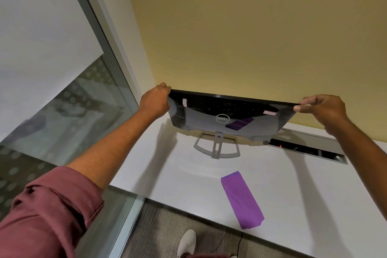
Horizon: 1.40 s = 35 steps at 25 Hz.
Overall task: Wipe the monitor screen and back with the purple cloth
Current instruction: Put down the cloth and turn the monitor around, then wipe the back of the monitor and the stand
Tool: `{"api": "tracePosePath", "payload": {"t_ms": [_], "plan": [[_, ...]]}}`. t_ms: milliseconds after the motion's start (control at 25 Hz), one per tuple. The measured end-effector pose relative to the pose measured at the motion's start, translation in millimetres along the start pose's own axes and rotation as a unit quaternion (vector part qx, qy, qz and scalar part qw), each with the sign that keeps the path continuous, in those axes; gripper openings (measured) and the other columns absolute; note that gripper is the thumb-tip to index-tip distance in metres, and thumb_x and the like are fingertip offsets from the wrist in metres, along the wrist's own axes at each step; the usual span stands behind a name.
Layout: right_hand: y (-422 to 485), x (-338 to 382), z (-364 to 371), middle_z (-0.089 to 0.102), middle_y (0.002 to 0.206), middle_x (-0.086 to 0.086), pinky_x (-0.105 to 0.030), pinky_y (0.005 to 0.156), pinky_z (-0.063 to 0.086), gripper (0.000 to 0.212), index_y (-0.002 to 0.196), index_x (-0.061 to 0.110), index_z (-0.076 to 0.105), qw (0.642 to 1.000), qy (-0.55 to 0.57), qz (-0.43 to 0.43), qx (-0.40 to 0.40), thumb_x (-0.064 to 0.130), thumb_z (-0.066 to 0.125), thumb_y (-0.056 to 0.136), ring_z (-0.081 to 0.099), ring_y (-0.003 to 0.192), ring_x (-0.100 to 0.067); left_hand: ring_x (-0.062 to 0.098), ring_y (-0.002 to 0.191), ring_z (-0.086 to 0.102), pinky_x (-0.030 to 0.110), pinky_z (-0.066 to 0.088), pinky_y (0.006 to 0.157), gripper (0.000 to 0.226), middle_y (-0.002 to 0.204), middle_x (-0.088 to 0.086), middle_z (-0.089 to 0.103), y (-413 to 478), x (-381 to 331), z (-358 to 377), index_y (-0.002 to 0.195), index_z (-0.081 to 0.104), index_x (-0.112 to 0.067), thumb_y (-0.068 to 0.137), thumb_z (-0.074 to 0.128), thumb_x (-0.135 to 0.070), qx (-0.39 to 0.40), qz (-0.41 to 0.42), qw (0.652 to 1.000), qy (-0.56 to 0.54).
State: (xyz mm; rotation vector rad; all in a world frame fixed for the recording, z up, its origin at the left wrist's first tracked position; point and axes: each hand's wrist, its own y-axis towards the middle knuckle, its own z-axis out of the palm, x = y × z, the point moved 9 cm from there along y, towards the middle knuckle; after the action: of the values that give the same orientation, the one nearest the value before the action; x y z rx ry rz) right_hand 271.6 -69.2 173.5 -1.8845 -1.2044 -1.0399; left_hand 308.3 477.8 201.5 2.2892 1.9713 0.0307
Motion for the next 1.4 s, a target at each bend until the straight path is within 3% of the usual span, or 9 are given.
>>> {"api": "tracePosePath", "payload": {"t_ms": [120,480,680,920,1000,1120,1200,1280,1400], "plan": [[14.7,-1.4,-2.3,0.079,0.105,-0.005,-0.032,0.095,0.052,0.034,0.091,0.012,0.082,0.999,-0.018,-0.001,-0.03,0.02,0.102,0.066,0.074,0.111,-0.026,0.034,0.092,0.065,0.037,0.042,0.062,0.04,0.107,0.008,0.059,-9.1,-1.0,-3.0,0.118,0.066,-0.008,0.083,0.055,0.008,-0.009,-0.01,1.0,-0.014],[47.1,6.0,3.0,0.08,0.101,-0.009,-0.038,0.094,0.059,0.024,0.083,0.017,0.081,0.997,-0.037,-0.004,-0.065,0.022,0.1,0.07,0.075,0.105,-0.028,0.032,0.09,0.066,0.034,0.042,0.059,0.06,0.111,0.002,0.06,-41.2,-7.9,-6.0,0.134,0.064,-0.013,0.081,0.052,0.013,-0.03,-0.012,0.999,-0.026],[55.0,7.3,10.4,0.078,0.103,-0.012,-0.03,0.086,0.052,0.026,0.094,0.01,0.082,0.997,-0.028,-0.011,-0.074,0.019,0.097,0.075,0.075,0.107,-0.03,0.029,0.091,0.064,0.033,0.043,0.057,0.068,0.113,-0.001,0.058,-49.4,-11.5,-6.4,0.14,0.062,-0.018,0.081,0.053,0.014,-0.027,-0.012,0.999,-0.033],[25.5,-20.4,27.7,0.077,0.11,-0.007,-0.031,0.089,0.052,0.035,0.113,0.014,0.077,0.998,-0.023,-0.021,-0.054,0.039,0.086,0.09,0.073,0.107,-0.026,0.033,0.094,0.065,0.036,0.048,0.059,0.071,0.122,0.003,0.055,-51.8,-13.3,-0.5,0.148,0.056,-0.014,0.083,0.053,0.014,-0.027,-0.021,0.999,-0.033],[-6.6,-52.1,54.8,0.074,0.128,-0.01,-0.032,0.093,0.052,0.05,0.128,0.015,0.07,1.0,-0.023,-0.006,-0.005,0.046,0.084,0.09,0.069,0.115,-0.023,0.034,0.094,0.064,0.037,0.049,0.058,0.073,0.124,0.003,0.052,-53.7,-13.4,5.2,0.148,0.054,-0.013,0.081,0.052,0.014,-0.024,-0.025,0.999,-0.029],[-74.1,-106.9,122.7,0.06,0.152,-0.008,-0.038,0.103,0.05,0.08,0.152,0.021,0.053,0.986,-0.084,0.003,0.144,0.056,0.082,0.087,0.059,0.137,-0.025,0.036,0.091,0.061,0.04,0.05,0.056,0.07,0.123,0.002,0.048,-54.9,-11.2,8.4,0.143,0.054,-0.013,0.078,0.051,0.014,-0.026,-0.03,0.999,-0.024],[-123.2,-149.0,172.9,0.045,0.166,-0.001,-0.045,0.118,0.043,0.096,0.166,0.025,0.034,0.947,-0.18,0.008,0.265,0.062,0.078,0.089,0.047,0.15,-0.027,0.037,0.089,0.06,0.041,0.05,0.057,0.068,0.124,0.003,0.049,-53.2,-11.1,9.5,0.142,0.055,-0.011,0.079,0.051,0.014,-0.025,-0.028,0.999,-0.022],[-164.8,-192.1,214.6,0.027,0.175,0.003,-0.042,0.126,0.032,0.107,0.171,0.027,0.02,0.903,-0.252,-0.002,0.349,0.072,0.072,0.089,0.033,0.158,-0.023,0.039,0.089,0.061,0.04,0.047,0.057,0.068,0.125,0.005,0.05,-52.6,-10.5,10.1,0.142,0.055,-0.01,0.079,0.052,0.015,-0.026,-0.029,0.999,-0.019],[-196.7,-240.3,256.9,0.011,0.18,-0.005,-0.038,0.131,0.023,0.126,0.172,0.022,0.014,0.861,-0.331,-0.058,0.382,0.094,0.057,0.077,0.017,0.164,-0.024,0.039,0.092,0.062,0.042,0.051,0.059,0.075,0.129,0.005,0.049,-49.7,-8.8,13.4,0.148,0.053,-0.011,0.078,0.054,0.016,-0.024,-0.022,0.999,-0.017]]}}
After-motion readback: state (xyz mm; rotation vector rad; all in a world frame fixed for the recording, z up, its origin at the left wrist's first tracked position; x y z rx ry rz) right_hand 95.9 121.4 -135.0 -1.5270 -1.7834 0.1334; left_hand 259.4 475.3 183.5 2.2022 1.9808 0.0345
